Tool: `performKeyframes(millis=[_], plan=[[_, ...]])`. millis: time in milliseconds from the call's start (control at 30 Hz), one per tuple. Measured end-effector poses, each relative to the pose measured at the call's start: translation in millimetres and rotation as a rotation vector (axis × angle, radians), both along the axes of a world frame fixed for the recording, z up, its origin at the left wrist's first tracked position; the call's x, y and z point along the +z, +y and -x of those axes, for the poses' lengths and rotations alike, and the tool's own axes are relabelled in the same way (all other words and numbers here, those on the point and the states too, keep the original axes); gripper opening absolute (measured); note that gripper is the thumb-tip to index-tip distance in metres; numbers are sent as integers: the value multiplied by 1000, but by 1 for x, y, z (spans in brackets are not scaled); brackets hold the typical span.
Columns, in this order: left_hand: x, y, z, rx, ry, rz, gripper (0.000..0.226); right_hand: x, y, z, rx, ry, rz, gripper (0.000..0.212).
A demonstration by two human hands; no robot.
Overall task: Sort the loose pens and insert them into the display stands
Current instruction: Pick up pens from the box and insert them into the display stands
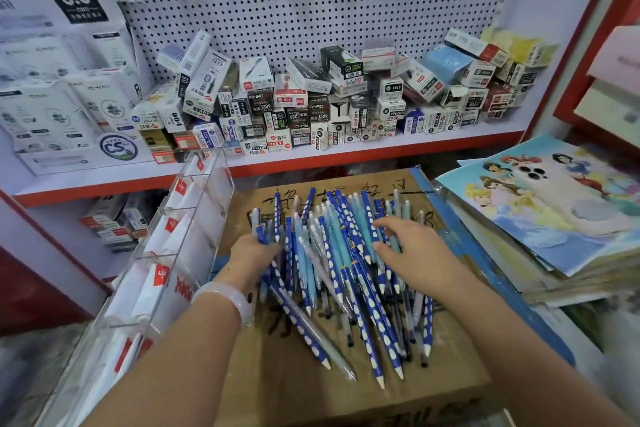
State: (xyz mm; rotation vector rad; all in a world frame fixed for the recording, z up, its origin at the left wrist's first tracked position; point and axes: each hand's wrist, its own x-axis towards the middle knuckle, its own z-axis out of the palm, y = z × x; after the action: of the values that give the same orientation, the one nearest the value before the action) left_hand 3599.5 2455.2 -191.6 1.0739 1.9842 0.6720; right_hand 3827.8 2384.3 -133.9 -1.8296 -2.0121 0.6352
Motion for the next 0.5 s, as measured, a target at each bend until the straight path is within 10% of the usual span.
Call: performKeyframes(millis=[500], plan=[[13,-4,23,123,-39,-168,29,-4,-2,4,15,-3,8,40]])
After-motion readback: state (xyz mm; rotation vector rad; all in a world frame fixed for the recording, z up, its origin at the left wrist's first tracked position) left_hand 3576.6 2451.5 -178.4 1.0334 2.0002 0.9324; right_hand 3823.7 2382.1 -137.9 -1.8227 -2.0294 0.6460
